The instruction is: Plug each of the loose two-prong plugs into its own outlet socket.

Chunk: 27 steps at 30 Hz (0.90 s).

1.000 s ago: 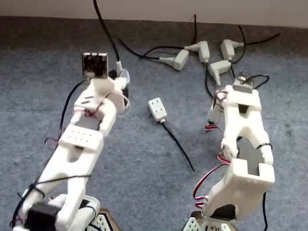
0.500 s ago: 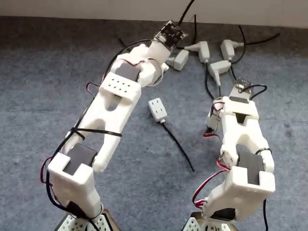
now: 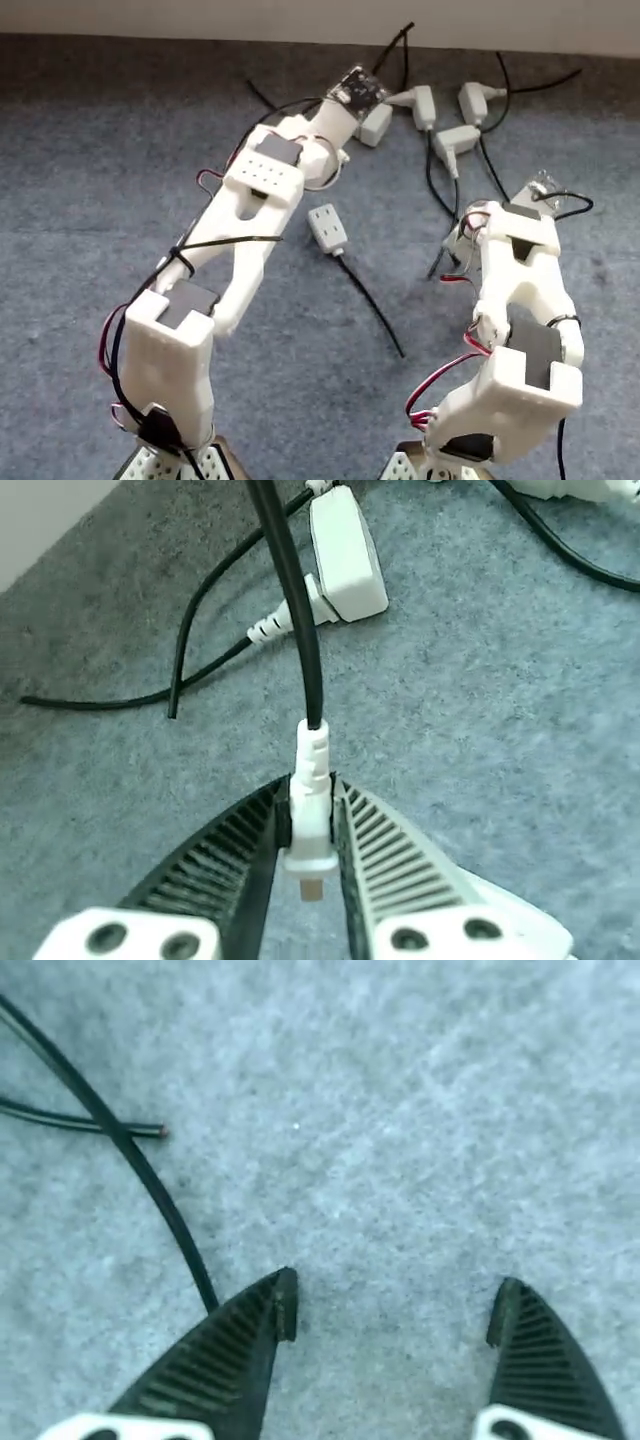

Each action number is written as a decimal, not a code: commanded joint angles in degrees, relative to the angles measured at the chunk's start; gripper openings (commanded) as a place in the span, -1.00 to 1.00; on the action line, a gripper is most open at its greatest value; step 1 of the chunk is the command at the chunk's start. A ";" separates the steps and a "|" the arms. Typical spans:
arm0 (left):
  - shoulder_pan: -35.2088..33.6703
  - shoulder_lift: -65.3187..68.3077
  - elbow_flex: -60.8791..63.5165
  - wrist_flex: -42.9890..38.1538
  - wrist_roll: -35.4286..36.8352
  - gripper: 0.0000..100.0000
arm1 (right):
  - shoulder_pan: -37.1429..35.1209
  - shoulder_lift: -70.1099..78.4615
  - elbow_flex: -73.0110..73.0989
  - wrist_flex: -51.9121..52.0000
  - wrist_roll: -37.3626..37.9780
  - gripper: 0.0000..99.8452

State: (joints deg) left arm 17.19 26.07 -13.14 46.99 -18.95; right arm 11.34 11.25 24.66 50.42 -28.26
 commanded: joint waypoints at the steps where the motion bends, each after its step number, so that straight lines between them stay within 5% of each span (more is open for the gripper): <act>1: 1.36 -1.10 1.54 0.09 2.55 -0.99 | 2.51 -0.13 0.57 -0.31 -0.44 -0.37; 6: 1.01 -8.22 9.10 0.09 2.55 -0.99 | 1.63 -0.13 0.57 -0.40 -0.44 -0.37; 11: 2.24 -29.76 27.65 -3.52 2.55 -0.99 | 1.36 -0.13 0.57 -0.48 -0.35 -0.37; 16: 0.92 -48.13 56.04 -32.62 2.55 -0.99 | 1.36 -0.13 0.75 -1.27 -0.35 -0.37; 19: 0.31 -46.20 60.35 -47.21 2.64 -0.99 | 1.27 -0.13 0.84 -1.27 -0.35 -0.37; 22: 0.31 -37.14 52.09 -43.69 2.46 -0.99 | 1.27 -0.13 0.84 -1.36 -0.35 -0.37; 27: 0.66 -18.51 30.02 -25.49 2.64 -0.99 | 1.27 -0.13 0.84 -1.45 -0.35 -0.37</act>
State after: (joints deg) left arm 18.42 -0.04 30.55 11.47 -16.84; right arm 11.34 11.34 24.66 49.71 -28.35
